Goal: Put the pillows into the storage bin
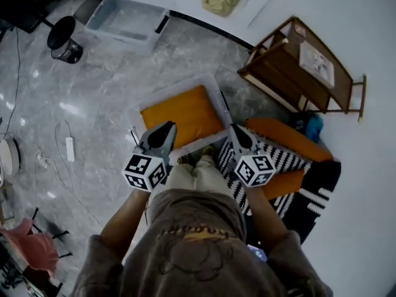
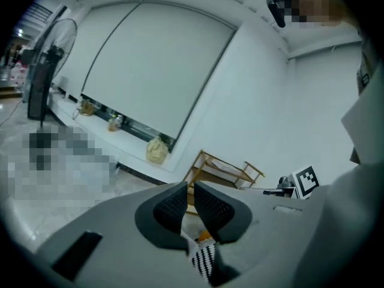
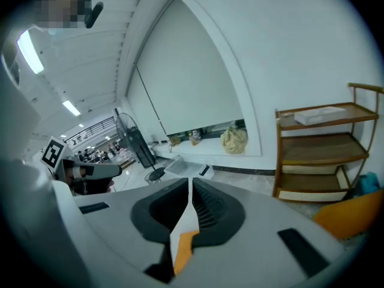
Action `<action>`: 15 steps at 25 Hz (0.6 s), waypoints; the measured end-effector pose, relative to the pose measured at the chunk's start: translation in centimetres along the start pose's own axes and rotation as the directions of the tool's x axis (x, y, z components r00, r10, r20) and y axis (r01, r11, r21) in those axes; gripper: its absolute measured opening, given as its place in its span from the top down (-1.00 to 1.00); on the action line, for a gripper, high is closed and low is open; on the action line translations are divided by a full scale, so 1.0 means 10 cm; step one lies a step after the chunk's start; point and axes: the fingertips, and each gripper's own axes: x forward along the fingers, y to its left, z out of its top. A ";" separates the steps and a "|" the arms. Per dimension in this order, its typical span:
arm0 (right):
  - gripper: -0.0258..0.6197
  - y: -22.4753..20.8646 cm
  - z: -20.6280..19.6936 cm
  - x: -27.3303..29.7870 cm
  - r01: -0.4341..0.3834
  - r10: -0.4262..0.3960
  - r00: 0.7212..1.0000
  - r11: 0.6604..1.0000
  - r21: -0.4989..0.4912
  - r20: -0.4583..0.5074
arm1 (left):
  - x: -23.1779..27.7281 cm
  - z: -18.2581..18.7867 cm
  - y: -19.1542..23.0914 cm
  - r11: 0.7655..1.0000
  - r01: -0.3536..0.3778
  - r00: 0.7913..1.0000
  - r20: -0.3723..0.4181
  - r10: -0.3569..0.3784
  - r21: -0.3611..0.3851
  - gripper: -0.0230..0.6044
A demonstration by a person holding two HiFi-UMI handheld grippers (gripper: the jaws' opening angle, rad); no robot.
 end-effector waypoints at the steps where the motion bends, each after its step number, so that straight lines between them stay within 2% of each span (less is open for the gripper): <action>1: 0.86 -0.07 0.07 -0.18 0.033 -0.034 0.999 0.999 0.014 0.030 | 0.09 0.03 -0.19 0.999 0.044 0.999 -0.013 -0.044 0.013 0.82; 4: 0.86 -0.33 0.18 -0.71 0.124 -0.132 0.986 0.989 0.079 0.098 | 0.42 0.05 -0.79 0.984 0.169 0.984 -0.068 -0.166 0.047 0.82; 7: 0.86 -0.69 0.20 -1.29 0.219 -0.240 0.960 0.964 0.151 0.144 | 0.74 -0.02 -1.49 0.951 0.298 0.949 -0.135 -0.285 0.083 0.82; 11: 0.86 -1.23 0.07 -2.27 0.355 -0.405 0.893 0.902 0.245 0.195 | 1.06 -0.27 -2.55 0.875 0.471 0.871 -0.220 -0.439 0.117 0.82; 13: 0.86 -1.41 -0.10 -2.78 0.411 -0.482 0.848 0.860 0.303 0.218 | 1.11 -0.44 -3.04 0.829 0.543 0.826 -0.267 -0.497 0.135 0.82; 15: 0.86 -1.56 -0.30 -3.31 0.462 -0.560 0.795 0.809 0.364 0.233 | 1.15 -0.64 -3.55 0.775 0.614 0.772 -0.317 -0.551 0.148 0.82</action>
